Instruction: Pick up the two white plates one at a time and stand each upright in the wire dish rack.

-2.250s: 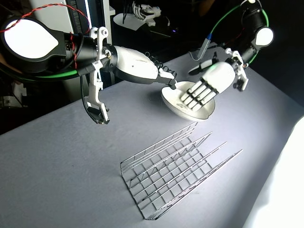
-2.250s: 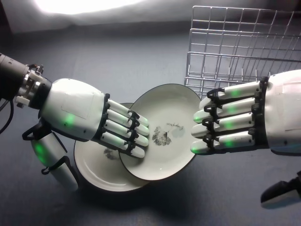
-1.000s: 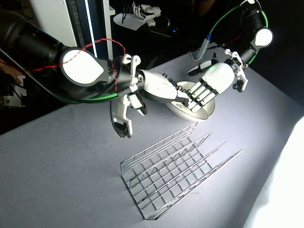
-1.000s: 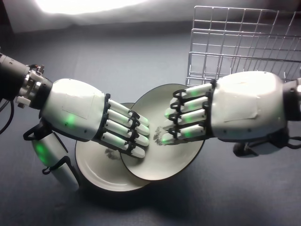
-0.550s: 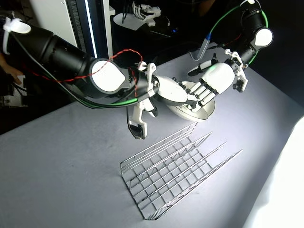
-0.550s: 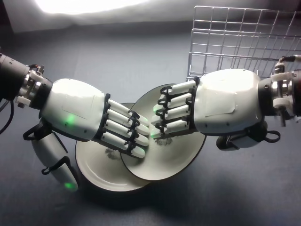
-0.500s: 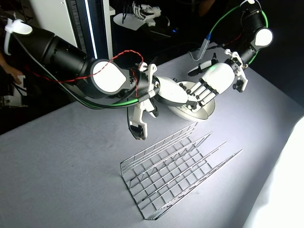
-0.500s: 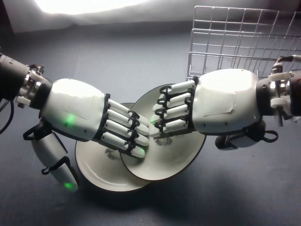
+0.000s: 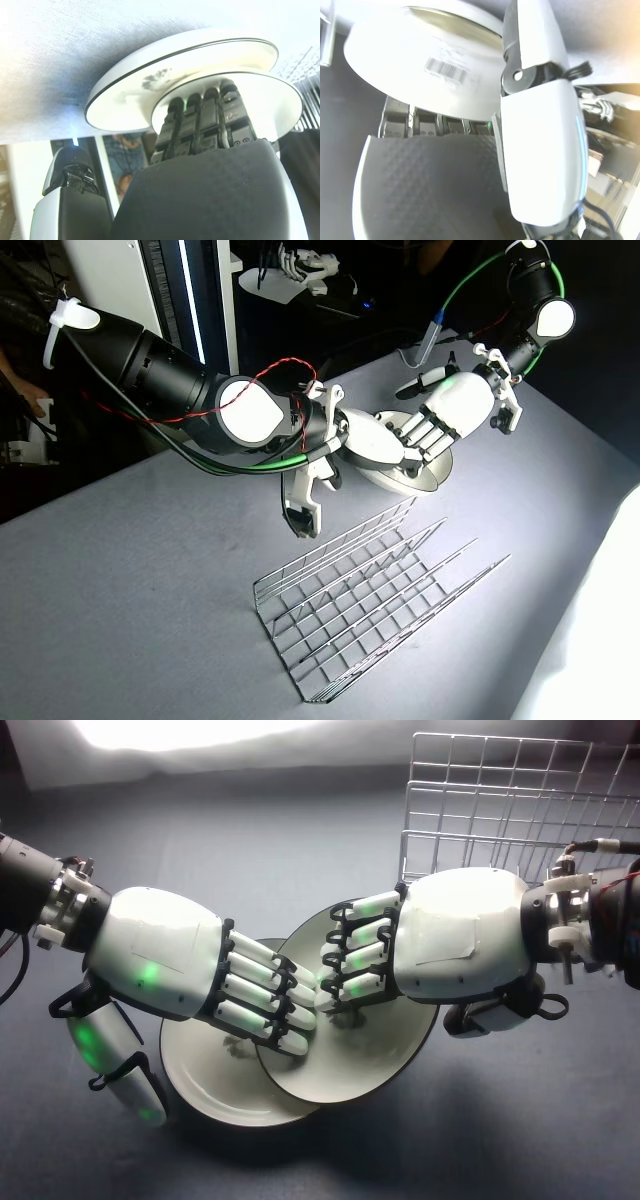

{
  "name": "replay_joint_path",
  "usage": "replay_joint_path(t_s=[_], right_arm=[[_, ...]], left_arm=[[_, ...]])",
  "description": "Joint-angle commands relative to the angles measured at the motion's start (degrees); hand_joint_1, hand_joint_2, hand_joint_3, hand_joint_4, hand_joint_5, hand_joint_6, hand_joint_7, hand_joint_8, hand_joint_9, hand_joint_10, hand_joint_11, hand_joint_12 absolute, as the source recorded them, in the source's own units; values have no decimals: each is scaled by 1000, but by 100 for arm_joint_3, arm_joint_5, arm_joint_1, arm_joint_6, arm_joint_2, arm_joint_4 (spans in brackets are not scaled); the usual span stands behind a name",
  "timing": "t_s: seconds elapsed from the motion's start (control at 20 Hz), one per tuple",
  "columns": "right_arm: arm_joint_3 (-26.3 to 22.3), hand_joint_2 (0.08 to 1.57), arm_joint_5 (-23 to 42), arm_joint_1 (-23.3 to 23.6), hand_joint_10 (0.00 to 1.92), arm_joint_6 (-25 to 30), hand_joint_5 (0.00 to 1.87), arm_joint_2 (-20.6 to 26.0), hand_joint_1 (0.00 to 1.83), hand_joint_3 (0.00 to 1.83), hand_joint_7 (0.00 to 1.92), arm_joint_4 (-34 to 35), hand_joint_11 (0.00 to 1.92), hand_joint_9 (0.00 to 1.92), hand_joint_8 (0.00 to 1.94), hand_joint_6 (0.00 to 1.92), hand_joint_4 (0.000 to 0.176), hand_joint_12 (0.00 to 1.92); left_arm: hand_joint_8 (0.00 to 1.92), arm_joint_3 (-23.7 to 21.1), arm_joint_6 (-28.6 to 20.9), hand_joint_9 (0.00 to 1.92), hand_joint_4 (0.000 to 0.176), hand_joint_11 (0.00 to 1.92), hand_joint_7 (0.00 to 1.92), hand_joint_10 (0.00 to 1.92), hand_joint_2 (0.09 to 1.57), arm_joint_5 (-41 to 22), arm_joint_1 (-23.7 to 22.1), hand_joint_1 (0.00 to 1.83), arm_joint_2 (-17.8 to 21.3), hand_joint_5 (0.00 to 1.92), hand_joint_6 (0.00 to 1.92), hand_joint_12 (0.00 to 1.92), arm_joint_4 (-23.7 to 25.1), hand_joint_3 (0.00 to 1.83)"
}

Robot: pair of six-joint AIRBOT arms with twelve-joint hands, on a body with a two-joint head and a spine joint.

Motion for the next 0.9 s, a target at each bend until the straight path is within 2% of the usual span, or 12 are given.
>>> replay_joint_path(t_s=[0.0, 0.25, 0.4, 0.55, 0.6, 0.65, 0.7, 0.75, 0.8, 0.85], right_arm=[[7, 986, 349, 16, 9, -11, 323, -16, 1244, 0, 283, 187, 0, 271, 6, 6, 0, 752], [148, 1011, 315, 1, 7, -20, 370, -153, 1195, 3, 332, 187, 0, 317, 5, 6, 0, 880], [211, 1002, 298, 3, 14, -20, 467, -215, 1176, 0, 450, 187, 69, 437, 6, 6, 0, 932], [259, 999, 284, 5, 19, -22, 560, -270, 1168, 0, 577, 187, 212, 584, 7, 6, 0, 919], [262, 996, 282, 6, 25, -22, 629, -280, 1173, 0, 646, 187, 301, 670, 7, 9, 0, 910], [262, 1024, 277, 6, 24, -23, 811, -285, 1174, 0, 818, 188, 435, 808, 8, 17, 0, 917], [262, 1024, 274, 6, 24, -23, 811, -286, 1174, 0, 818, 188, 435, 808, 8, 17, 0, 917], [262, 1066, 267, 6, 25, -23, 1005, -286, 1173, 2, 943, 188, 547, 918, 17, 672, 0, 910], [264, 1093, 267, 6, 27, -23, 997, -285, 1163, 5, 1002, 188, 606, 972, 18, 886, 0, 914], [264, 1092, 267, 7, 31, -24, 1016, -285, 1165, 0, 1055, 188, 649, 1017, 20, 894, 0, 919]], left_arm=[[0, 24, -75, 0, 0, 0, 0, 0, 1088, 672, 104, 0, -75, 11, 1, 0, 438, 2], [0, 38, -75, 0, 0, 0, 0, 0, 1100, 672, 114, 0, -84, 26, 5, 0, 438, 7], [0, 60, -75, 0, 0, 0, 0, 0, 1094, 673, 125, 0, -85, 28, 5, 0, 437, 3], [0, 84, -75, 0, 0, 0, 0, 0, 1087, 672, 127, 0, -85, 21, 2, 0, 426, 0], [0, 89, -75, 0, 0, 0, 0, 0, 1087, 672, 129, 0, -84, 22, 2, 0, 426, 0], [0, 105, -75, 0, 0, 0, 0, 0, 1091, 671, 136, 0, -84, 10, 0, 0, 426, 2], [0, 109, -75, 0, 0, 0, 0, 0, 1091, 671, 139, 0, -84, 10, 0, 0, 425, 2], [0, 124, -75, 0, 0, 0, 0, 0, 1097, 671, 144, 0, -92, 12, 1, 0, 425, 4], [0, 138, -75, 0, 0, 0, 0, 0, 1097, 671, 151, 0, -96, 7, 0, 0, 423, 4], [0, 140, -75, 0, 0, 0, 0, 0, 1095, 671, 160, 0, -97, 13, 3, 0, 420, 3]])
